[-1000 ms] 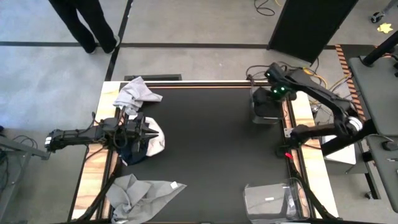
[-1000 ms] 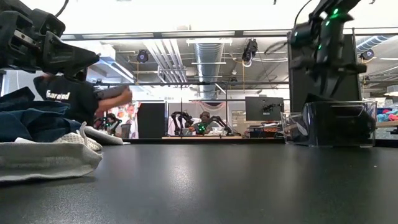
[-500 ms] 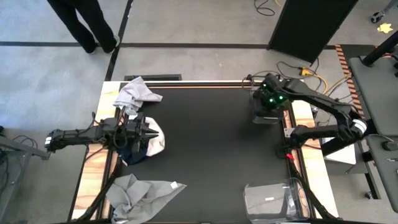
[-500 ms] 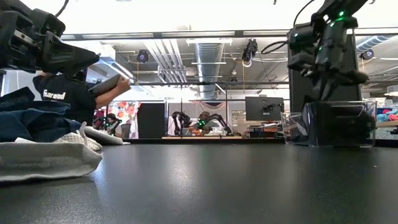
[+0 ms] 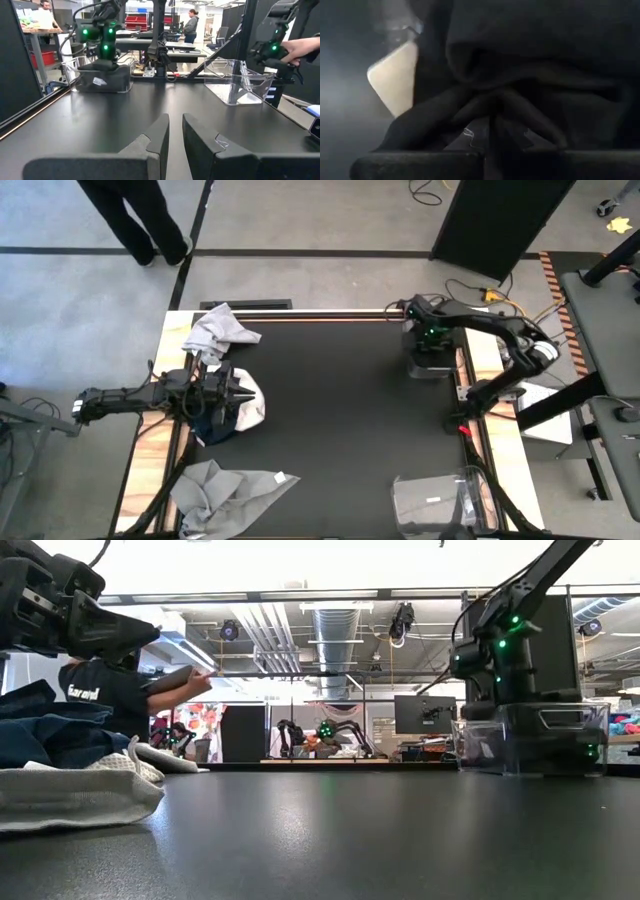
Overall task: Sort towels by color in basket
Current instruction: Put the black towel into the top transparent bin
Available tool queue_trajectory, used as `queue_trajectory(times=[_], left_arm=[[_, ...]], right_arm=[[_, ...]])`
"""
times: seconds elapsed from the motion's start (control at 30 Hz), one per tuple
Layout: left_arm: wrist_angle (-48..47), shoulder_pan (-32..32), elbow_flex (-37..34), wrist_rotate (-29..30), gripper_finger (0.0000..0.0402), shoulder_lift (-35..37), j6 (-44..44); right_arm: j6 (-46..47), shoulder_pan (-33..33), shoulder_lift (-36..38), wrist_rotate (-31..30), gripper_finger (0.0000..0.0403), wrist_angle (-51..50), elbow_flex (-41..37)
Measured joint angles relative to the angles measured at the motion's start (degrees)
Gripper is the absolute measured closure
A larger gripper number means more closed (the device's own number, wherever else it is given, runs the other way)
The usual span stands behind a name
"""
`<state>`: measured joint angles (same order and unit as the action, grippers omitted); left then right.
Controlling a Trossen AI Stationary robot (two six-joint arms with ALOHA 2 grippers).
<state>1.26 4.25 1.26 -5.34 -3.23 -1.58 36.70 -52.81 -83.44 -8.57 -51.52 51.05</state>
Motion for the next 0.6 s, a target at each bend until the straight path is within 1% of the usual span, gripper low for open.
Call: queue_trajectory(times=[0.1, 0.2, 0.3, 0.4, 0.53, 0.6], left_arm=[[-0.01, 0.01, 0.0, 0.0, 0.0362, -0.02, 0.0], [0.0, 0.01, 0.0, 0.0, 0.0362, -0.06, 0.0], [0.0, 0.0, 0.0, 0.0, 0.0362, -0.06, 0.0], [0.0, 0.0, 0.0, 0.0, 0.0362, -0.06, 0.0], [0.0, 0.0, 0.0, 0.0, 0.0362, -0.06, 0.0], [0.0, 0.02, 0.0, 0.0, 0.0362, -0.06, 0.0]], right_arm=[[0.06, 0.06, -2.23, 3.31, 0.0385, 0.08, -0.46], [-0.07, 0.27, -3.25, 3.53, 0.0384, 0.11, -0.51], [-0.1, 0.3, -2.38, 3.25, 0.0383, 0.02, -0.52], [0.21, 0.32, 0.76, 2.83, 0.0383, -1.29, -0.23], [0.95, 0.41, 7.02, 2.64, 0.0385, -3.95, 1.07], [1.64, 0.43, 10.93, 1.37, 0.0385, -4.6, 1.18]])
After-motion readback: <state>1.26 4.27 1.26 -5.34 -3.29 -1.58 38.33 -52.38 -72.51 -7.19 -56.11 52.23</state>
